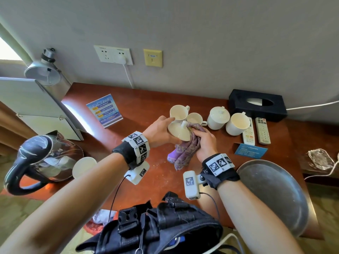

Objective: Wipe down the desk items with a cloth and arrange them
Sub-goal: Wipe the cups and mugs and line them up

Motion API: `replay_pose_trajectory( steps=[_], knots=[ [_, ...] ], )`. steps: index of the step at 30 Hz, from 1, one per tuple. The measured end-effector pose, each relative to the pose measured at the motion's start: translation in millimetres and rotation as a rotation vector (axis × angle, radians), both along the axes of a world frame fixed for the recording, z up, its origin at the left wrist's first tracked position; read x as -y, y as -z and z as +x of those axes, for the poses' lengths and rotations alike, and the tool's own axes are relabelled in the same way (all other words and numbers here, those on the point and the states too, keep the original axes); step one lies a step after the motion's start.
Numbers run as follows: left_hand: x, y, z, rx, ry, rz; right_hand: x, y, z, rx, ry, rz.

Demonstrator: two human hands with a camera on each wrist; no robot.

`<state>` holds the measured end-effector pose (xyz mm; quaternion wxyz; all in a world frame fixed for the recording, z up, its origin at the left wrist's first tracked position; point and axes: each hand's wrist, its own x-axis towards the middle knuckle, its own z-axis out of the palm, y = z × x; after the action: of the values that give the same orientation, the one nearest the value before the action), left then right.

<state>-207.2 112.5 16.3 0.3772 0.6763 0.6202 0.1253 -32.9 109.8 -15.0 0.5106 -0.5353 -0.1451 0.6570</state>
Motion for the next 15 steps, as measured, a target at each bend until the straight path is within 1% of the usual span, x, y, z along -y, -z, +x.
replay_pose_trajectory(
  steps=[2,4,6,10,15],
  knots=[
    [-3,0,-4,0.014,0.010,-0.026,-6,-1,3,-0.026,-0.015,-0.001],
    [-3,-2,-5,0.062,0.015,-0.041,-10,-3,5,-0.051,-0.037,-0.004],
    [-4,-6,-6,0.096,0.046,-0.047,-13,-5,8,-0.073,-0.090,-0.004],
    [-4,-12,-6,0.085,0.142,-0.091,-16,-4,10,-0.050,-0.189,0.011],
    [-2,-14,-10,0.078,0.166,-0.130,-18,-2,10,-0.034,-0.165,-0.001]
  ],
)
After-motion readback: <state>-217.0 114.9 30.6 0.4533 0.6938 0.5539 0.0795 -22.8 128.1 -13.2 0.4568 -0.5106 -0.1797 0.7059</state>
